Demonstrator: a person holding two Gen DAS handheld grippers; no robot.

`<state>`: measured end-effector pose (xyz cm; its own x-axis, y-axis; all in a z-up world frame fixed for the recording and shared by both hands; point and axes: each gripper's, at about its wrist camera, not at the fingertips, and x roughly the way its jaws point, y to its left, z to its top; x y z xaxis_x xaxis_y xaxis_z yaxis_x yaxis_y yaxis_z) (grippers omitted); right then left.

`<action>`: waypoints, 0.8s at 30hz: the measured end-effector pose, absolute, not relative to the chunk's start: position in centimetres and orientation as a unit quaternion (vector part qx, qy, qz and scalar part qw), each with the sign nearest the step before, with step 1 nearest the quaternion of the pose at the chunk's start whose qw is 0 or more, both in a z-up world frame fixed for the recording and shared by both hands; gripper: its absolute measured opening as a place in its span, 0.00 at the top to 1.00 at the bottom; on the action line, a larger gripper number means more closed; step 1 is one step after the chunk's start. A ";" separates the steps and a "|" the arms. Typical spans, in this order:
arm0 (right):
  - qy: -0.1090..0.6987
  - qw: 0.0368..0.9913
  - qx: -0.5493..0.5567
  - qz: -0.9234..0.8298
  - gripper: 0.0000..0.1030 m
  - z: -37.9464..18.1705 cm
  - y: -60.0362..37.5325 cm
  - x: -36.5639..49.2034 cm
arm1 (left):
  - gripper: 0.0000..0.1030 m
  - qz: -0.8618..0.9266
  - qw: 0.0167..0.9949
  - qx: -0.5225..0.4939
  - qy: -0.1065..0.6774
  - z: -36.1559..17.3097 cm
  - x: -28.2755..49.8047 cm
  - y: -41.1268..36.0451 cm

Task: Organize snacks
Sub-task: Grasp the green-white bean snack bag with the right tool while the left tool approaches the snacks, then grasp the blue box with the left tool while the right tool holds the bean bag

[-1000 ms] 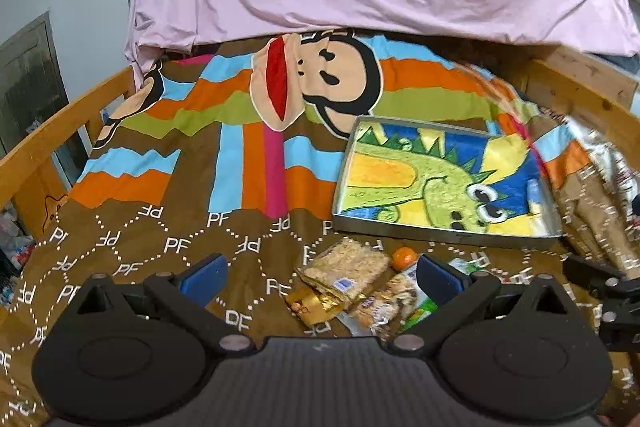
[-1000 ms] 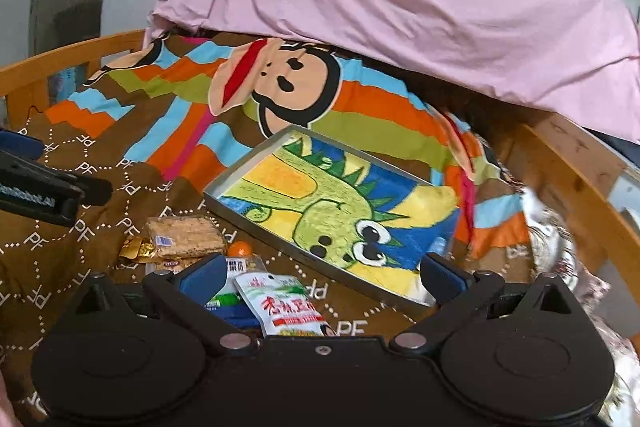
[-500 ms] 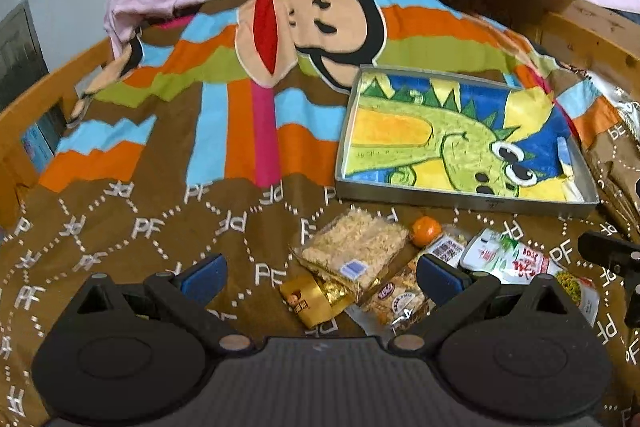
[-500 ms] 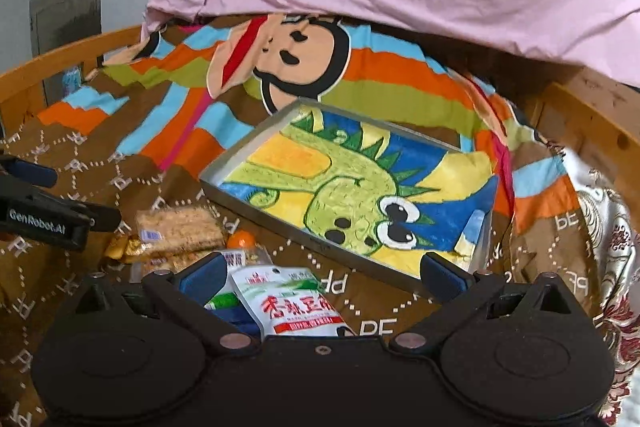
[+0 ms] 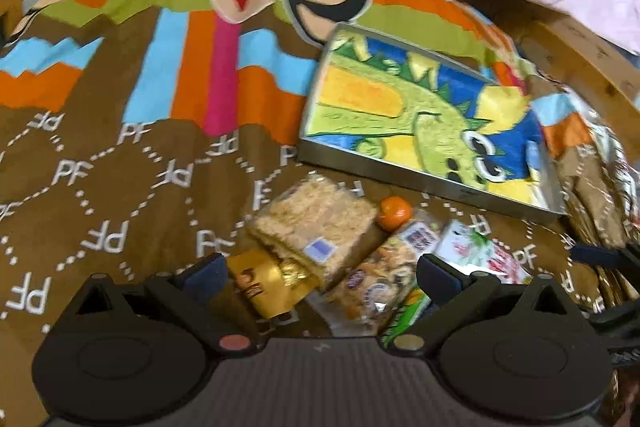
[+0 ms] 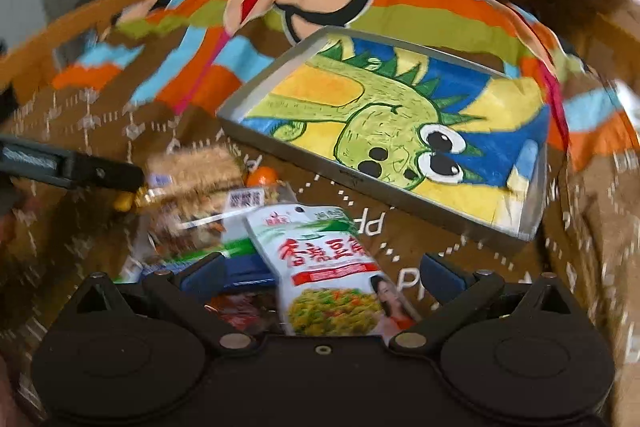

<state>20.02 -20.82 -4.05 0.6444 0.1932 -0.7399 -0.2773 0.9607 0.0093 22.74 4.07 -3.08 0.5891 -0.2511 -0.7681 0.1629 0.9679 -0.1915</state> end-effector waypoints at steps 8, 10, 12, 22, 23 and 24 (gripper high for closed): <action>0.436 0.867 -0.062 0.231 0.01 -5.9 -22.0 23.4 | 0.00 -0.219 0.886 0.018 0.407 -3.7 21.6 0.6; 0.449 0.857 -0.057 0.246 0.01 -6.6 -22.3 24.0 | 0.00 -0.262 0.878 0.046 0.398 -4.0 21.5 -0.5; 0.464 0.850 -0.050 0.244 0.01 -7.3 -22.6 24.5 | 0.00 -0.293 0.868 0.057 0.395 -4.5 21.5 -1.2; 0.500 0.836 0.035 0.225 0.10 -8.6 -23.9 25.8 | 0.00 -0.387 0.822 0.039 0.416 -6.3 21.8 -2.7; 0.500 0.836 0.035 0.224 0.12 -8.5 -23.8 25.8 | 0.00 -0.393 0.819 0.040 0.417 -6.4 21.9 -2.8; 0.500 0.837 0.037 0.222 0.15 -8.5 -23.9 25.8 | 0.01 -0.398 0.815 0.042 0.418 -6.5 21.8 -3.1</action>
<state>25.76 -23.86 -8.49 0.4026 0.4071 -0.8199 -0.3341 0.8992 0.2825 21.85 -3.08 -6.45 0.3332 -0.6142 -0.7153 0.6841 0.6796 -0.2649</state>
